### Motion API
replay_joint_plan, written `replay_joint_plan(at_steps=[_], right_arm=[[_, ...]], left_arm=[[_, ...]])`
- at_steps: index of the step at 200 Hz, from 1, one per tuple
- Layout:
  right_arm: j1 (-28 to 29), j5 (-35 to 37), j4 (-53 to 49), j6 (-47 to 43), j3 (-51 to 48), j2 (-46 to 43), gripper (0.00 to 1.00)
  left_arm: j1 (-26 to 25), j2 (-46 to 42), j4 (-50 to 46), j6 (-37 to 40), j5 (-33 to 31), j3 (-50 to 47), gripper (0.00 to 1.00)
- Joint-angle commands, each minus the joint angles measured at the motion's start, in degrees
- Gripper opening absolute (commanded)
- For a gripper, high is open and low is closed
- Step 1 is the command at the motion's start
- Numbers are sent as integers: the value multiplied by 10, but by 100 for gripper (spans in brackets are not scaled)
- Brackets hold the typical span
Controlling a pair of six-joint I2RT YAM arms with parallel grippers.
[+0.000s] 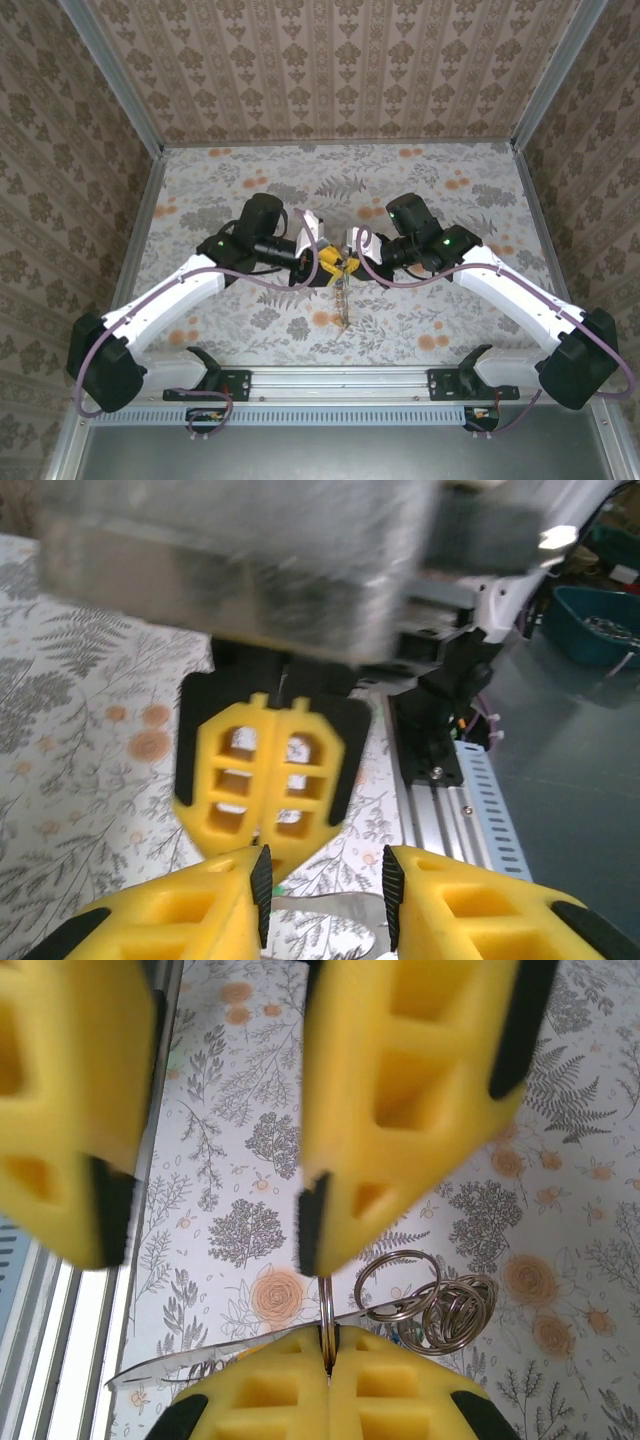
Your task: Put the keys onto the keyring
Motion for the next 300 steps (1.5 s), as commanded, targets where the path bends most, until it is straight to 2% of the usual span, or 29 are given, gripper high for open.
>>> replay_joint_plan(at_steps=[1,61,153,209,260,272,300], right_arm=[[1,-16,22,1,7,-15,0],[1,-32,29,7,13,-20,0],[3,-37,17,3,24,-5,0],[5,-39,8,-2,31,3,0],[12,-36,11,0,34,6,0],[13,-34,12,2,33,4,0],[13,-32,17,6,33,1,0]], left_arm=[[-4,-5,-24,24,34,-11,40],[-17,6,-8,11,-90,-4,40],[-18,-11,-45,57,-117,17,41],[-19,-8,-41,56,-155,18,43],[-26,-2,-41,54,-156,21,43],[-26,-4,-38,54,-148,20,40],[-27,-4,-42,55,-124,21,25]])
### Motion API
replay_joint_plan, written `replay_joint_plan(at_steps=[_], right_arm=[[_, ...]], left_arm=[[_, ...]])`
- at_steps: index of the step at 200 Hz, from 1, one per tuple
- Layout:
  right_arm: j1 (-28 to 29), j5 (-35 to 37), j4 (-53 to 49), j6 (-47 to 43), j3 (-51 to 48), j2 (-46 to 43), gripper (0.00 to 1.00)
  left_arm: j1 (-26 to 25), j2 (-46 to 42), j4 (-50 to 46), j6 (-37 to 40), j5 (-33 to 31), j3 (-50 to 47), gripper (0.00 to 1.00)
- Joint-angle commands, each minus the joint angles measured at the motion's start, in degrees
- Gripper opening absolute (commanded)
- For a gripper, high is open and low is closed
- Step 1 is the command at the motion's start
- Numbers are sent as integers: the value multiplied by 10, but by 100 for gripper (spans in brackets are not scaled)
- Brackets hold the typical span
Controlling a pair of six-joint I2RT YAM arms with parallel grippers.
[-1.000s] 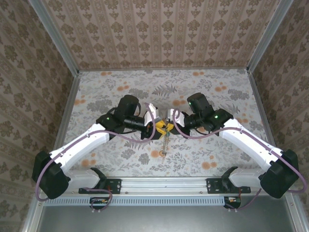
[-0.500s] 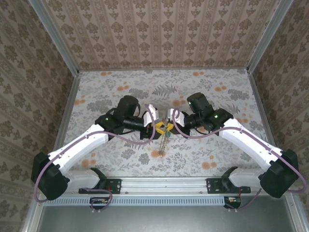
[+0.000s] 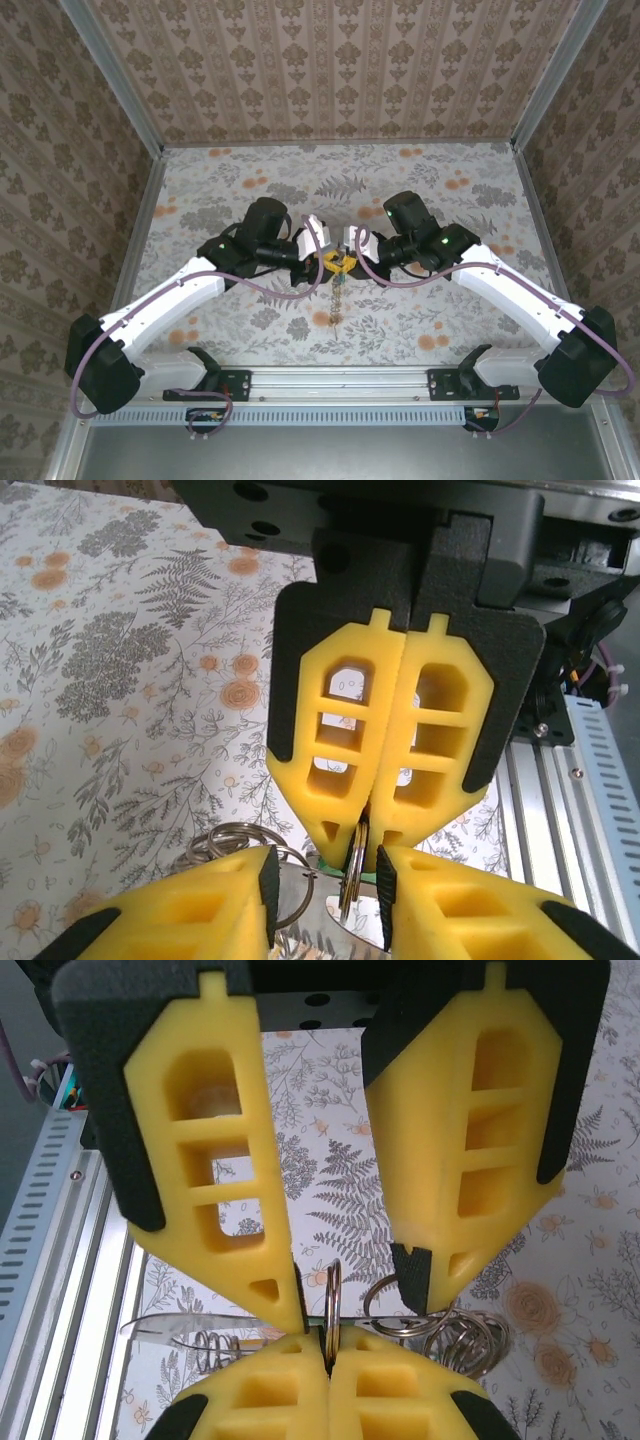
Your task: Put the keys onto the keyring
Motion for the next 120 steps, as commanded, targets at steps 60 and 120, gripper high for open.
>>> replay_joint_plan(at_steps=[60,120], right_arm=[[-1,-17,24,20,-1,-22,18],[-21,-36,31,36,-32,-65,22]], left_arm=[[4,-18,30,-10,101,4,0],[24,-68,187,-42,181,-68,0]])
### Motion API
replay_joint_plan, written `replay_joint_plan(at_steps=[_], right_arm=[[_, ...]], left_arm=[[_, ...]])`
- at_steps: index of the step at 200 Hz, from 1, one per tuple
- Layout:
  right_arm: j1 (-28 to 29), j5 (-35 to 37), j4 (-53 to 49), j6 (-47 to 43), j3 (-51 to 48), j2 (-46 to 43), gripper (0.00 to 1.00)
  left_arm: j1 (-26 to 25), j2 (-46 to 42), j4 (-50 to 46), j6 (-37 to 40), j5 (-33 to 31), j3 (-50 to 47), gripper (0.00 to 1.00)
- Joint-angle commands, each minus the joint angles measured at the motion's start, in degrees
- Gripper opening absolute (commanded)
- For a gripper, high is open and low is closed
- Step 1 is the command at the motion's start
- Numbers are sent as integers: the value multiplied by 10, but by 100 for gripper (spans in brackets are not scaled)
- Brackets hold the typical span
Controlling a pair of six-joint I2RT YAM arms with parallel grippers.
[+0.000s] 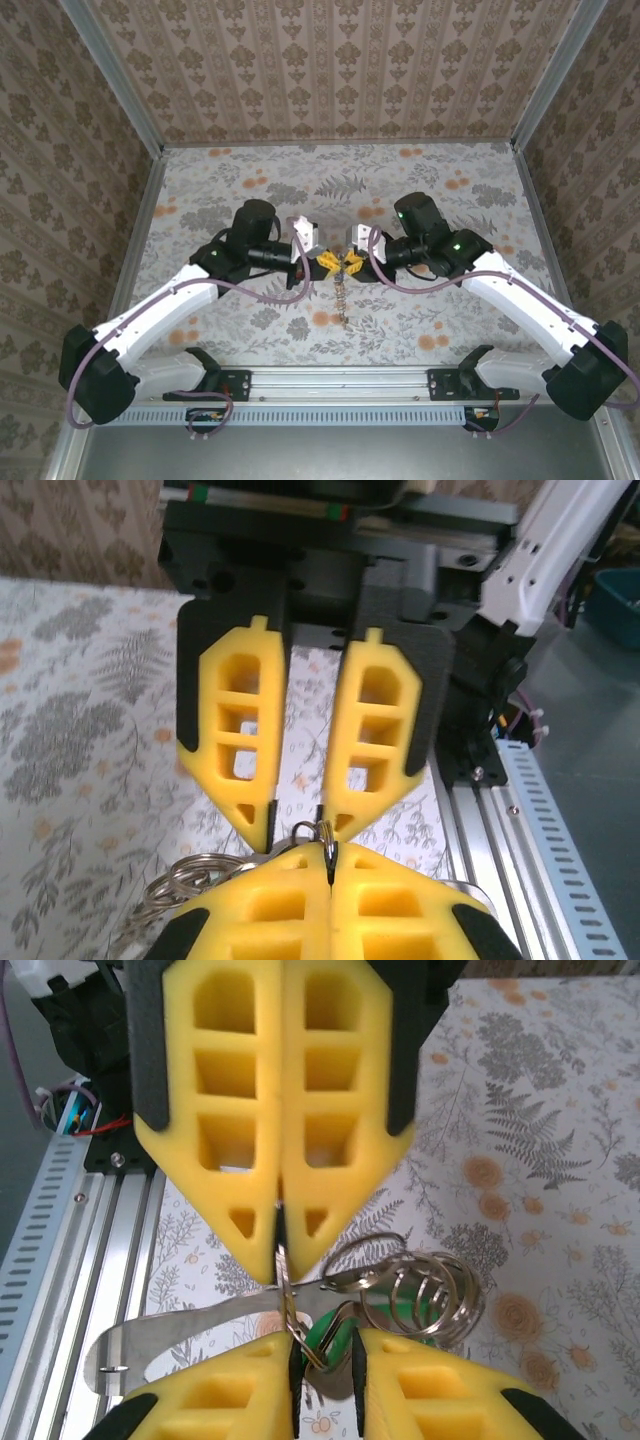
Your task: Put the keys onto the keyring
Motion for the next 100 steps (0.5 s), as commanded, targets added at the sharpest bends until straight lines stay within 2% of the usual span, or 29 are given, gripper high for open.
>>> replay_joint_plan(at_steps=[1,17,46,100], right_arm=[[-7,-23,11,13,-11,-17,22],[-7,-38,11,14,-12,-18,20],[-4,-73,20,19,-10,-18,7],[8,-93,24,23,-2,0,8]], left_arm=[[5,-27,93,-16,63,-21,0],[6,-31,107,-21,57,-29,0],[7,-29,136,-38,51,-41,0],[3,-22,208,-75,27,-62,0]])
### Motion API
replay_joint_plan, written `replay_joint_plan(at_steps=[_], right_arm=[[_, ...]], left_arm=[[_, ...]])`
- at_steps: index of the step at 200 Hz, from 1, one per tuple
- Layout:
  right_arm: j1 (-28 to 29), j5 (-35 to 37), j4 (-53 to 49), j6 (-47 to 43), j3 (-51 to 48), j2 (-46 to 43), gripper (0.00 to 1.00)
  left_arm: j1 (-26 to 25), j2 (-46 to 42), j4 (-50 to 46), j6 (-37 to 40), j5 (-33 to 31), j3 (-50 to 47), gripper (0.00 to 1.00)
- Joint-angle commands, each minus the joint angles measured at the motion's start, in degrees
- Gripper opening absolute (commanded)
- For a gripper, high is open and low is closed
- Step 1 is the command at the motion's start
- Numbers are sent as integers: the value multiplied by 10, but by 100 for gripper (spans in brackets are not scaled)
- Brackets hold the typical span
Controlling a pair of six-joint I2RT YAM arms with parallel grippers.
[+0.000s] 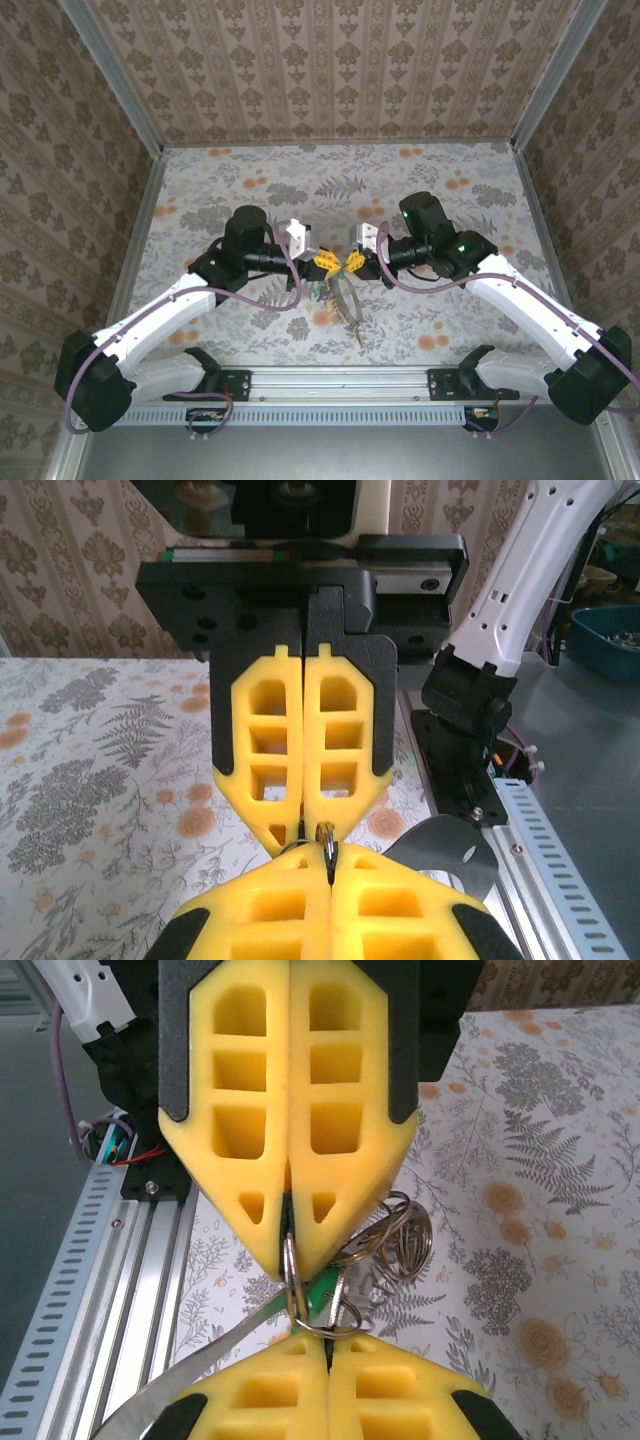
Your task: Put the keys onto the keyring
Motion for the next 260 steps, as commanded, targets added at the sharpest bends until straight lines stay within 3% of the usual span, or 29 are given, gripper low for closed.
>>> replay_joint_plan(at_steps=[1,77,91,100,113,147,182,226,260], right_arm=[[12,-45,14,4,3,9,8],[24,-17,57,9,-14,-7,13],[24,-15,62,9,-15,-14,13],[24,-20,60,8,-12,-14,7],[24,-24,56,7,-10,-13,4],[17,-16,68,12,-20,-24,11],[2,-17,46,4,-19,-45,7],[-12,-7,24,-12,-27,-84,17],[-25,2,11,-20,-36,-107,16]], left_arm=[[-2,-3,76,-31,-2,-8,0],[-36,12,162,-75,-107,-51,0],[-40,15,176,-84,-115,-58,0],[-44,18,182,-86,-119,-61,0],[-47,24,185,-86,-119,-63,0],[-48,26,207,-90,-111,-78,0],[-48,26,221,-103,-69,-78,0],[-48,32,205,-98,-48,-60,0],[-47,40,207,-98,-50,-52,0]])
